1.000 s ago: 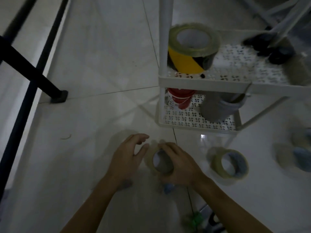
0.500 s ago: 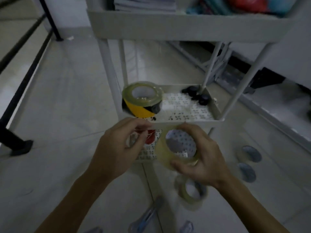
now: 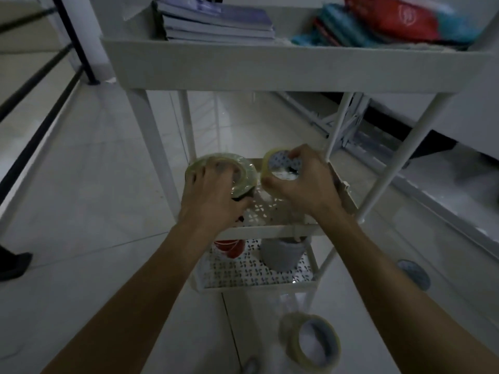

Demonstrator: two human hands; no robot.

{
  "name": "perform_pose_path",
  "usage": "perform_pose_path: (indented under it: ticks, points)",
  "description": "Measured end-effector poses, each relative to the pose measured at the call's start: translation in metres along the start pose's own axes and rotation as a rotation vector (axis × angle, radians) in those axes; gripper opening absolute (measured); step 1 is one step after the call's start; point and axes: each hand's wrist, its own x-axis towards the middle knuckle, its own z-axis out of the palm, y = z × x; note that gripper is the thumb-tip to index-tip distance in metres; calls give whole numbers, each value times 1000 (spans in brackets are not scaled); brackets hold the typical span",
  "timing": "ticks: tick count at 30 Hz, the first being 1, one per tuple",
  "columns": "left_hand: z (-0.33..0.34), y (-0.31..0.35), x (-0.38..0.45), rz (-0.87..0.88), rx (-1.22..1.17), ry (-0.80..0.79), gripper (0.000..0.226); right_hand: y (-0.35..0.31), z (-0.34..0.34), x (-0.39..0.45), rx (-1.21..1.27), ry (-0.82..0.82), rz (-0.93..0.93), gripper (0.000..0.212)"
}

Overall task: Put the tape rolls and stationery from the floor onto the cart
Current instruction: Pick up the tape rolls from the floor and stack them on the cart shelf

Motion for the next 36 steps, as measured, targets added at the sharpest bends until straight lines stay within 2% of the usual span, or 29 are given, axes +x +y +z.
perform_pose_path:
  ticks: [6, 12, 14, 17, 20, 24, 27, 31, 33, 36]
  points:
    - [21, -7, -6, -22, -55, 114, 61, 10, 28, 16, -1, -57, 46, 61]
    - [16, -2, -10, 11, -111, 169, 57, 17, 28, 14, -121, -233, 24, 65]
    - [9, 4, -21, 130, -200, 251, 49, 14, 14, 6, -157, -191, -15, 65]
    - [0, 23, -54, 368, -345, 321, 23, 12, -10, -28, -65, 72, -185, 43]
    - [14, 40, -94, 416, -519, 162, 5, 23, -33, -87, 27, 254, -289, 20]
    - [70, 54, -139, 367, -572, -78, 6, 66, -47, -163, -19, 260, -217, 2]
    - [124, 63, -165, 330, -542, -318, 25, 113, -47, -214, -84, 142, -7, 3]
    - [177, 75, -186, 375, -334, -589, 76, 153, -49, -270, -148, -3, 204, 7]
    - [196, 77, -190, 360, -273, -663, 91, 162, -52, -285, -157, -31, 272, 9]
    - [214, 76, -189, 351, -274, -694, 99, 169, -57, -295, -169, -35, 321, 11]
